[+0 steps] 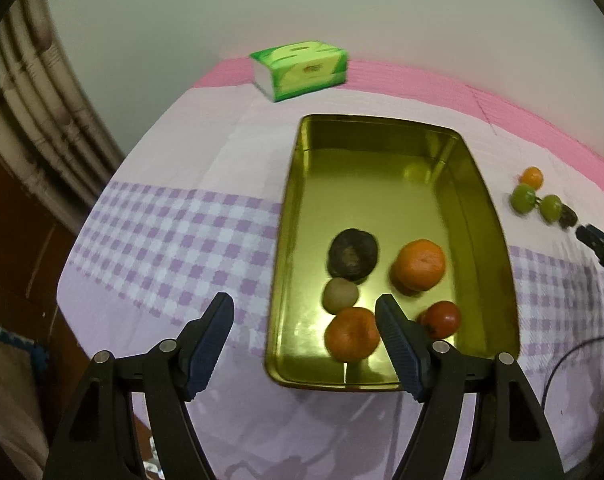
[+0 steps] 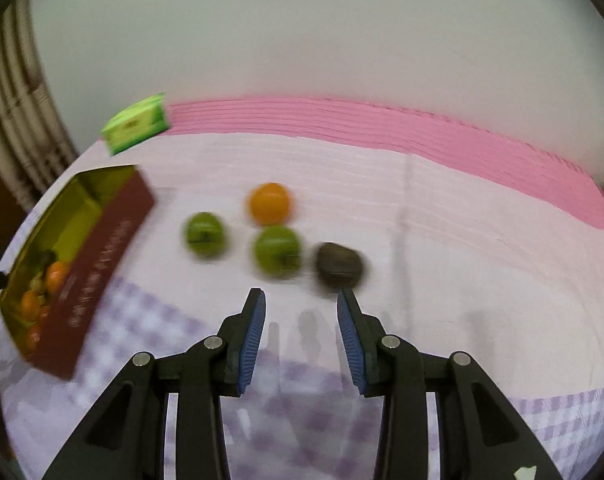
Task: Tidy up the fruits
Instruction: 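Grasp the dark fruit with the right gripper, then grasp a green tomato with the left gripper, then carry the green tomato into the gold tray and open the left gripper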
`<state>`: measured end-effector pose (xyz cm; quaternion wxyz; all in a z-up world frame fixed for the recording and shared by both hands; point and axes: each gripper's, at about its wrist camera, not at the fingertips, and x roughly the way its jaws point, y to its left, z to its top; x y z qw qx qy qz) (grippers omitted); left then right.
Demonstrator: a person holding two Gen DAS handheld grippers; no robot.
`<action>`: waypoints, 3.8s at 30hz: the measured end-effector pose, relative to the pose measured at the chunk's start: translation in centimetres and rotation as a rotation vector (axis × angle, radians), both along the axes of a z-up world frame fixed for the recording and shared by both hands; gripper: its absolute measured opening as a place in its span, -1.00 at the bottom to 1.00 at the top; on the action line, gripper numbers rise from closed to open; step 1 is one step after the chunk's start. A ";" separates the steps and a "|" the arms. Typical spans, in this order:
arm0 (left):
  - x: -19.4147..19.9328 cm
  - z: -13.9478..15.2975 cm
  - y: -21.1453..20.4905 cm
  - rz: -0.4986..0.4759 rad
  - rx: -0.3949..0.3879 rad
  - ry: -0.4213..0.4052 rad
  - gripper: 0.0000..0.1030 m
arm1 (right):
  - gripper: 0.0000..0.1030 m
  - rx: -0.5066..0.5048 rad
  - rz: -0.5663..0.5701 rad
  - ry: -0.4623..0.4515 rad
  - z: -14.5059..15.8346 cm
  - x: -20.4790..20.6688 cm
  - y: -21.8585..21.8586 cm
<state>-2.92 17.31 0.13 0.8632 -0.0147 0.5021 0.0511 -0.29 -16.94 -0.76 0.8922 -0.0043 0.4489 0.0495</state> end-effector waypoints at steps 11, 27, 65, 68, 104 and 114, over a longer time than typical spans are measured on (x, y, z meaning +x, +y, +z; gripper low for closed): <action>2.3 1.2 -5.4 -0.114 -0.048 0.006 0.43 | -0.31 -0.010 0.022 0.010 -2.7 2.9 -1.0; 9.9 0.0 -18.8 -0.298 -0.102 0.033 0.43 | -0.33 -0.033 -0.077 -0.018 -2.9 0.6 -5.9; 10.7 1.2 -10.9 -0.152 -0.139 0.041 -0.29 | -0.28 -0.064 -0.120 -0.012 -3.0 0.0 -7.1; 11.1 0.6 -8.0 -0.092 -0.114 0.045 -0.29 | -0.28 -0.061 -0.121 -0.011 -3.0 0.0 -7.1; 13.0 -5.9 -3.7 -0.001 -0.062 0.181 -0.25 | -0.28 -0.064 -0.121 -0.009 -3.0 0.0 -6.8; 11.5 -4.3 -3.3 -0.006 -0.085 0.170 -0.05 | -0.28 -0.064 -0.120 -0.009 -3.0 0.0 -6.8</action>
